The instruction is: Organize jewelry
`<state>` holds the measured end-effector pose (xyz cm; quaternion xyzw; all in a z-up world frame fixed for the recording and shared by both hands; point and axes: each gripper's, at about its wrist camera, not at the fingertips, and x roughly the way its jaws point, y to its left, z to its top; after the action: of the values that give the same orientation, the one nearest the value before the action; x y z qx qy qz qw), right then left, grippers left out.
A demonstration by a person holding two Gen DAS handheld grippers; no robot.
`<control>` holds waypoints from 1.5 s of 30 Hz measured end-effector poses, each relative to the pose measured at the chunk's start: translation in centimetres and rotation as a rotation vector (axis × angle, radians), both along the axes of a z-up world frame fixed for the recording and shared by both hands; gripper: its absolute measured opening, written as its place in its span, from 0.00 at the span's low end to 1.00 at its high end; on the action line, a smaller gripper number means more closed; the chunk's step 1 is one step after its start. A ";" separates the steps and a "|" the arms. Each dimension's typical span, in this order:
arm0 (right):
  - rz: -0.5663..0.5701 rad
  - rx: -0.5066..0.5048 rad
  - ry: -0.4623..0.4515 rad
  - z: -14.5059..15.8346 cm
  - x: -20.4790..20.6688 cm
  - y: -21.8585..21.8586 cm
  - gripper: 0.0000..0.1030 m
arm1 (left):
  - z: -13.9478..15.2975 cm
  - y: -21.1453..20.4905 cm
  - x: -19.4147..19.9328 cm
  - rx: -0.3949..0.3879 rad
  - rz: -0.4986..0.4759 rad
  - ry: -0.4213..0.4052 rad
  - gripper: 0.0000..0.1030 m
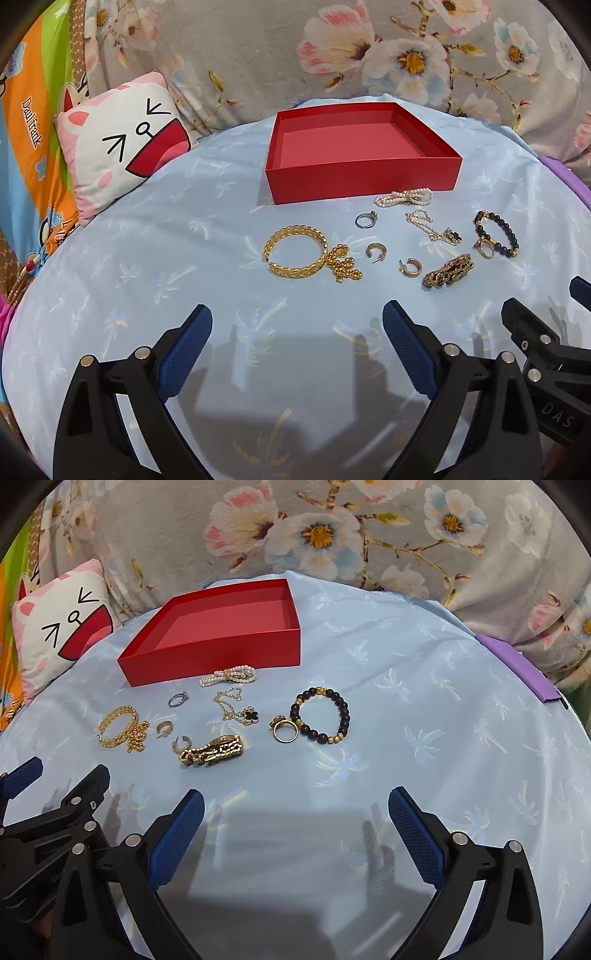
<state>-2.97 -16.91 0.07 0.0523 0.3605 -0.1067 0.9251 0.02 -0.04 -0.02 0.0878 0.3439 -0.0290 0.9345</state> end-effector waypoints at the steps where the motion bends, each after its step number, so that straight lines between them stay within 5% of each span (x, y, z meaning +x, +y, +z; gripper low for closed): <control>1: 0.000 -0.002 0.001 0.0 0.0 0.0 0.95 | 0.0 0.0 0.0 0.000 0.000 -0.001 0.88; 45: -0.011 -0.027 -0.020 0.9 -0.3 0.2 0.95 | 0.0 0.0 0.0 -0.003 -0.002 -0.010 0.87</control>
<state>-3.27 -16.75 0.96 0.0428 0.3495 -0.1160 0.9288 -0.03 -0.03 0.01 0.0867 0.3390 -0.0300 0.9363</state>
